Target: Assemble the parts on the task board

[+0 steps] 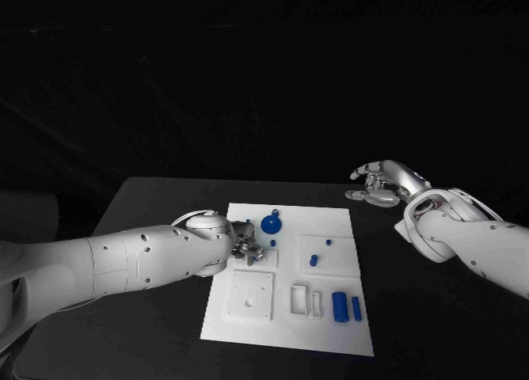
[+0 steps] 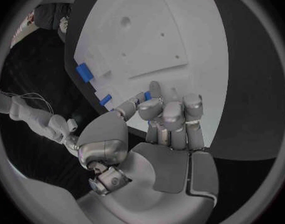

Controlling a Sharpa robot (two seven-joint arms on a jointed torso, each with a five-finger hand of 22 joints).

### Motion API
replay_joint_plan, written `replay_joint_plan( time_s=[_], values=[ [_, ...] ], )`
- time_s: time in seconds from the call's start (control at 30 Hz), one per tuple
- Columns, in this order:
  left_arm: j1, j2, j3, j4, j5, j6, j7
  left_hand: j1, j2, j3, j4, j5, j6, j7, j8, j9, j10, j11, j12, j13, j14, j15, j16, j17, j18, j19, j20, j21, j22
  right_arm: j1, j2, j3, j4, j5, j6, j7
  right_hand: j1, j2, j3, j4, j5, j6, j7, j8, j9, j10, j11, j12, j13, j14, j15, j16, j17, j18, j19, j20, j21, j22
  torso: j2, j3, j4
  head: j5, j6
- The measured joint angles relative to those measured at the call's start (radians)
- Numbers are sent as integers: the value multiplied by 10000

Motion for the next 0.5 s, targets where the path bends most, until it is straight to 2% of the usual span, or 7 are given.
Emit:
replay_joint_plan(
  time_s=[0.5],
  values=[
    [-6, 32, 14, -54, 143, 165, 14, 1, -1, -27, -27, -1, 28, 23, -11, -12, 0, 0, 0, -20, 2, 3, 0, -9, -2, 0, 0, 0, 0, 0, -3, 0, 8, 0, 14, 0, 0, 0, 0, 0, 0, 10, 33, 0, 0, 0, 0, 0, -9, -23, -21, 0, -8, 2, -14, 14, 0, 7, 0, -5, 7, -13, 8]
  ],
)
